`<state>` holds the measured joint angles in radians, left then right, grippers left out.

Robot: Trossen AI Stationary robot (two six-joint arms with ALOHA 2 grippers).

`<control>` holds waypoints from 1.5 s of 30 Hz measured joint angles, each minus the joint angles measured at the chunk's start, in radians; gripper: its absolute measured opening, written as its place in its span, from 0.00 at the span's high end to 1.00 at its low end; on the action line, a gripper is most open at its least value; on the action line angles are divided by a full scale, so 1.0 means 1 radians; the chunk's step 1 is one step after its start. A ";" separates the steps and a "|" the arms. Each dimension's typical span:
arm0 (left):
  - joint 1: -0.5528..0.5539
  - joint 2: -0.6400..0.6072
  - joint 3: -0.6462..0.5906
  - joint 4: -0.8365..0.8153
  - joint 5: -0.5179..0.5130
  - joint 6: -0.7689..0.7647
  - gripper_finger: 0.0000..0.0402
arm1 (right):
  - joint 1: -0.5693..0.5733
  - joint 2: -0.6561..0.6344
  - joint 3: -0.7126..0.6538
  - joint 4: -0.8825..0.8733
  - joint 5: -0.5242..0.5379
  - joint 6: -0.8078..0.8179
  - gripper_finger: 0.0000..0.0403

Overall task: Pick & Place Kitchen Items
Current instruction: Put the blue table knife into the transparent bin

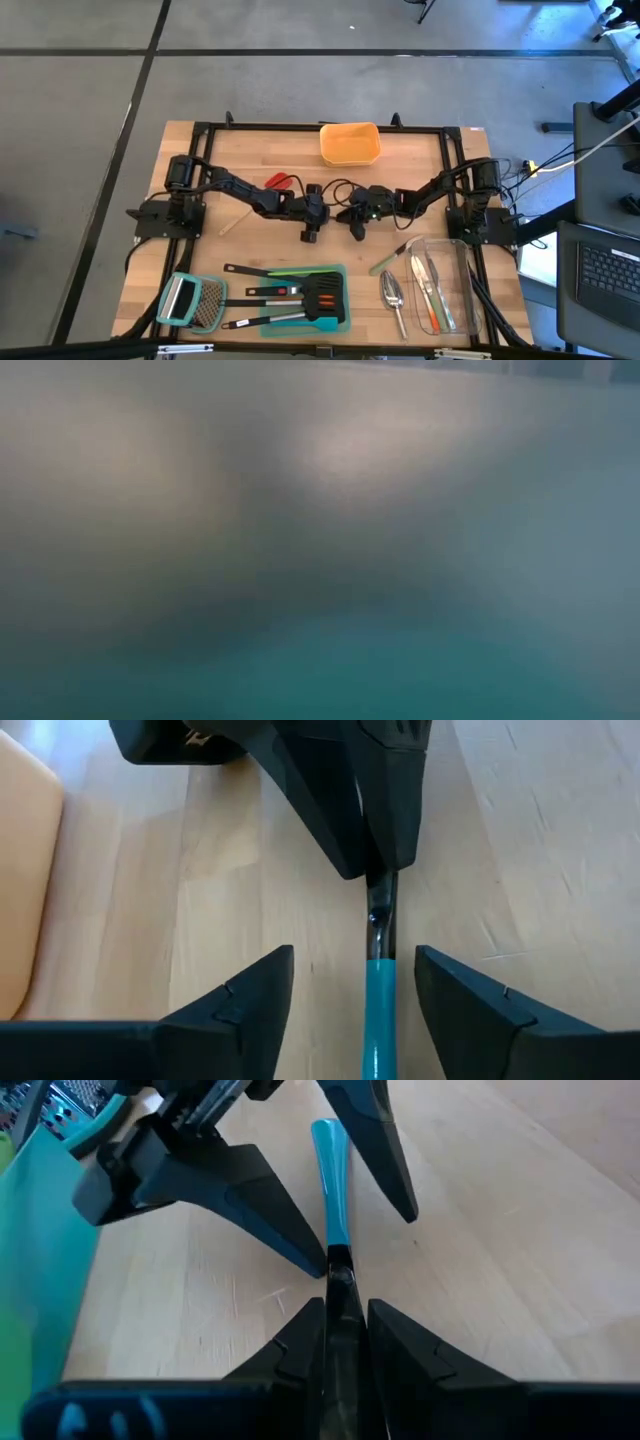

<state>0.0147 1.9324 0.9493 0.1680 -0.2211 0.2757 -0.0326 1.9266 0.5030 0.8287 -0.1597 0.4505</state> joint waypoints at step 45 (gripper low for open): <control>0.014 -0.002 0.000 -0.094 0.216 -0.162 0.97 | 0.045 -0.051 -0.005 -0.076 0.096 -0.113 0.42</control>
<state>0.0282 1.9308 0.9489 0.0741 -0.0054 0.1142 0.0127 1.8761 0.4984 0.7530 -0.0635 0.3378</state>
